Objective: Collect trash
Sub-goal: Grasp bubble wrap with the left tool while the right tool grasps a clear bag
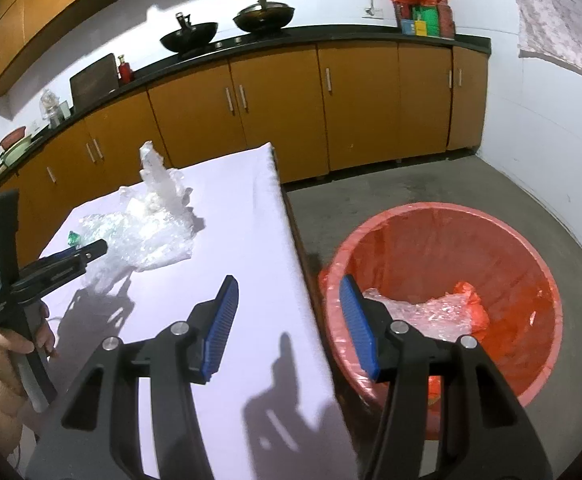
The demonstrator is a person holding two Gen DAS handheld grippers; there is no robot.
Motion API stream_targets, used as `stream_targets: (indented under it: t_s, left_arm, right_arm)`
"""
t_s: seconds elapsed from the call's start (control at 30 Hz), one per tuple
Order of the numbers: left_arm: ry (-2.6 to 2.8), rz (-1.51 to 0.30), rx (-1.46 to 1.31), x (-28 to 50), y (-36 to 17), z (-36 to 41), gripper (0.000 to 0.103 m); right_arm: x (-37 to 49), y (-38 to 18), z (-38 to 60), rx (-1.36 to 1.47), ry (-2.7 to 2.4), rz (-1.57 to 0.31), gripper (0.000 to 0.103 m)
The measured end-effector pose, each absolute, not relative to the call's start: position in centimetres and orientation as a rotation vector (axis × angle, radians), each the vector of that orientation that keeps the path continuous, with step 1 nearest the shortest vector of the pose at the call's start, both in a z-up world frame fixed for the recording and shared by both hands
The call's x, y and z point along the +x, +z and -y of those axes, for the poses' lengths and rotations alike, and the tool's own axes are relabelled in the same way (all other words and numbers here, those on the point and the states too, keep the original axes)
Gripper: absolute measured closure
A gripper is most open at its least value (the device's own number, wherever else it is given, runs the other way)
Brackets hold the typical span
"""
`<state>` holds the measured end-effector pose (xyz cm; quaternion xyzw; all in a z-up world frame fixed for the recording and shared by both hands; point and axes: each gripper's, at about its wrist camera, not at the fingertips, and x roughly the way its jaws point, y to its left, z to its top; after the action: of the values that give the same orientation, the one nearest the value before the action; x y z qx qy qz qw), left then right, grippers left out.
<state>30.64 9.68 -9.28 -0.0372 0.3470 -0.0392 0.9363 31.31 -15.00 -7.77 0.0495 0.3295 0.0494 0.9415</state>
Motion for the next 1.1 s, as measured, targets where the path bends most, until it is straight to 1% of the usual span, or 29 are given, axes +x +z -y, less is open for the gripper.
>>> stream_targets:
  t_s: [0.1, 0.17, 0.23, 0.47, 0.73, 0.9, 0.97, 1.1]
  left_arm:
    - [-0.092, -0.71, -0.064, 30.6, -9.6, -9.6, 0.074]
    - [-0.111, -0.711, -0.078, 30.5, -9.6, -9.8, 0.089]
    - [-0.125, -0.698, -0.084, 30.2, -9.4, -10.0, 0.092]
    - [-0.178, -0.627, -0.096, 27.2, -7.8, -11.2, 0.094]
    - [-0.128, -0.554, -0.172, 22.4, -5.7, -16.7, 0.094]
    - [-0.03, -0.495, -0.187, 21.4, -4.3, -19.9, 0.094]
    - [0.013, -0.483, -0.197, 21.5, -4.0, -21.0, 0.094]
    - [0.08, -0.474, -0.214, 22.0, -4.2, -22.3, 0.094]
  right_arm:
    - [31.4, -7.7, 14.2, 0.093, 0.112, -0.676, 0.05]
    - [31.4, -7.6, 13.9, 0.086, 0.119, -0.676, 0.05]
    - [31.5, -7.5, 13.5, 0.08, 0.125, -0.676, 0.05]
    - [31.6, -6.8, 12.1, 0.065, 0.15, -0.664, 0.05]
    - [32.1, -6.2, 9.2, 0.05, 0.202, -0.65, 0.05]
    - [33.2, -6.1, 6.7, 0.033, 0.236, -0.64, 0.05]
    - [33.8, -6.2, 5.6, 0.025, 0.246, -0.64, 0.052]
    - [35.3, -6.7, 3.8, 0.003, 0.254, -0.645, 0.058]
